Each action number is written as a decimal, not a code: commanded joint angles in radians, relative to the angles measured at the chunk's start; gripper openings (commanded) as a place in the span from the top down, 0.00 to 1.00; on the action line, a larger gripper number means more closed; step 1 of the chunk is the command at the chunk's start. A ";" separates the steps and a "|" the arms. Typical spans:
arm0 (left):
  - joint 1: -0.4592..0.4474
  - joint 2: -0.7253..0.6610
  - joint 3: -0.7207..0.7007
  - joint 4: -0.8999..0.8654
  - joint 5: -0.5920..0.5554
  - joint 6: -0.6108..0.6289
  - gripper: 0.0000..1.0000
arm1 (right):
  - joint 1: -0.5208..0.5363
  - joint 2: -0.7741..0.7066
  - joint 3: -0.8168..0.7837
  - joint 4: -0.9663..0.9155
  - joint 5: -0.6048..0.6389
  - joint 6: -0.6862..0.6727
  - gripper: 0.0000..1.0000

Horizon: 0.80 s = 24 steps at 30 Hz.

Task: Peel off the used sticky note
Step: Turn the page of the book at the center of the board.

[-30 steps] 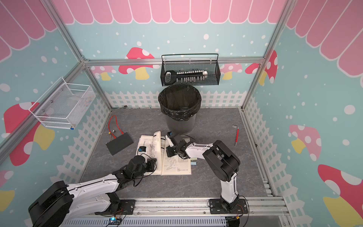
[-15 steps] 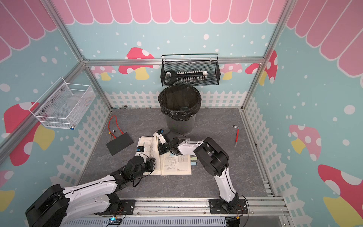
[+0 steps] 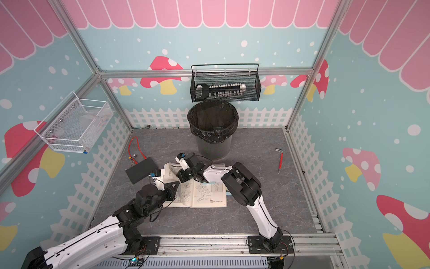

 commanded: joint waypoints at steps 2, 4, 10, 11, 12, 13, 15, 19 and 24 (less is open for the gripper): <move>-0.003 -0.024 0.012 -0.043 0.101 0.035 0.85 | 0.007 0.068 0.050 -0.079 0.009 -0.028 1.00; -0.007 -0.005 0.010 -0.036 0.134 0.054 0.81 | 0.005 0.085 0.076 -0.106 0.021 -0.041 1.00; -0.051 0.088 0.005 0.040 0.225 0.115 0.92 | 0.005 0.105 0.120 -0.149 0.027 -0.056 1.00; -0.060 0.112 0.005 0.058 0.235 0.124 1.00 | 0.005 0.102 0.120 -0.154 0.029 -0.055 1.00; -0.072 0.138 0.004 0.077 0.243 0.133 1.00 | 0.005 0.099 0.120 -0.160 0.032 -0.055 1.00; -0.082 0.160 0.003 0.095 0.250 0.140 1.00 | 0.005 0.096 0.119 -0.166 0.034 -0.055 1.00; -0.106 0.214 -0.001 0.144 0.265 0.151 1.00 | 0.005 0.088 0.117 -0.177 0.040 -0.054 1.00; -0.140 0.316 -0.012 0.245 0.264 0.141 1.00 | 0.005 0.084 0.117 -0.192 0.039 -0.049 1.00; -0.182 0.426 -0.026 0.352 0.210 0.121 1.00 | 0.005 0.080 0.125 -0.209 0.023 -0.037 1.00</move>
